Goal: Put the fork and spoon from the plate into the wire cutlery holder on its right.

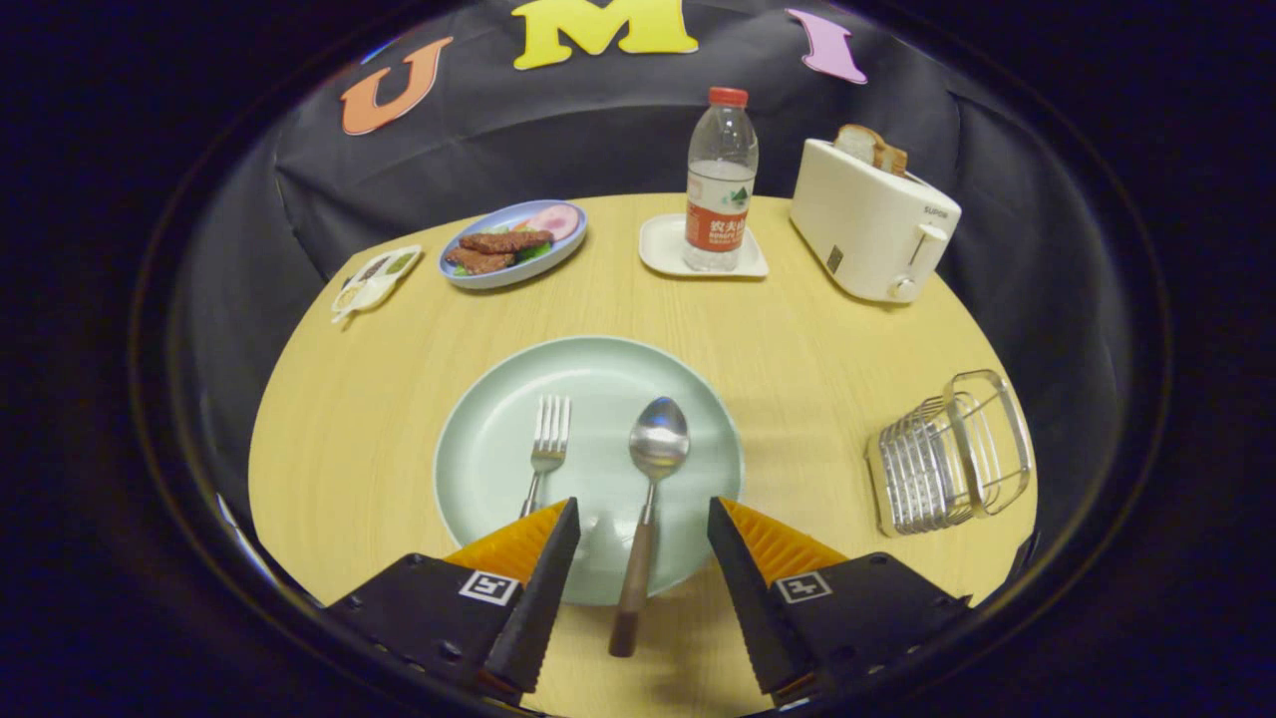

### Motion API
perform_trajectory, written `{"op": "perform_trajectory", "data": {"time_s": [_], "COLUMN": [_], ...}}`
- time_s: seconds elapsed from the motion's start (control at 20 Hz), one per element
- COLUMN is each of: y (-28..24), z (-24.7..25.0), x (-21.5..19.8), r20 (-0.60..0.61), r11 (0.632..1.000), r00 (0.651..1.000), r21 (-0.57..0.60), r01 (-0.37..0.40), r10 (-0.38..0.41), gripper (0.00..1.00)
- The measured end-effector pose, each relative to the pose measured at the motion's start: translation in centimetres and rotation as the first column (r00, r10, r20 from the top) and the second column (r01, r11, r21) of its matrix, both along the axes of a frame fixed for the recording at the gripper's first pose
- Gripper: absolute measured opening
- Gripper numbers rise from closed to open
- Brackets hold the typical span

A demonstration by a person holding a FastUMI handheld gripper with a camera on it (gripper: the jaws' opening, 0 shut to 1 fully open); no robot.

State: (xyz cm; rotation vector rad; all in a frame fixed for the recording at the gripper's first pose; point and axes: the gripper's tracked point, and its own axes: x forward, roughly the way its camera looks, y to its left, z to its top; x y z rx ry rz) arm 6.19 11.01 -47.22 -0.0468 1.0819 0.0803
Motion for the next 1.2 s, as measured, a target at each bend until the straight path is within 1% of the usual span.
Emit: {"op": "perform_trajectory", "data": {"time_s": [0.05,0.15,0.2,0.25,0.3,0.35,0.4,0.5,0.6,0.65,0.7,0.8,0.85,1.0,1.2], "y": [0.2,0.3,0.6,1.0,0.5,0.4,0.4,0.4,-0.7,-0.5,-0.6,-0.1,0.1,0.2,-0.8], "z": [-0.4,-0.9,-1.2,-1.6,-1.1,-2.1,-1.5,-1.9,-1.8,-2.0,-1.7,-1.0,-0.8,1.0,4.3], "x": [-0.3,-0.9,-1.1,-1.6,-1.4,-1.6,-1.8,-1.8,-1.5,-1.5,-1.5,-1.5,-1.7,-2.0,-2.4], "r20": [-0.019,-0.04,-0.053,-0.066,-0.066,-0.067,-0.077,-0.081,-0.065,-0.063,-0.069,-0.049,-0.04,-0.012,0.032], "r11": [1.0,0.999,0.999,0.999,0.998,0.998,0.998,0.999,0.997,0.998,0.999,1.0,1.0,0.997,0.992], "r00": [1.0,0.999,0.998,0.997,0.997,0.997,0.997,0.997,0.998,0.998,0.998,0.999,0.999,0.997,0.992], "r21": [0.004,-0.03,-0.026,-0.022,-0.049,-0.054,-0.061,-0.051,-0.077,-0.063,-0.049,-0.01,0.012,0.016,0.004], "r01": [-0.004,-0.019,-0.03,-0.038,-0.032,-0.027,-0.017,-0.018,0.008,0.013,0.006,-0.011,-0.018,-0.076,-0.123], "r10": [0.004,0.018,0.029,0.036,0.029,0.023,0.012,0.014,-0.013,-0.017,-0.009,0.01,0.018,0.077,0.123], "gripper": [0.74,0.56,0.47,0.47,0.48,0.34,0.21,0.21,0.16,0.11,0.07,0.07,0.02,0.02,0.02]}}
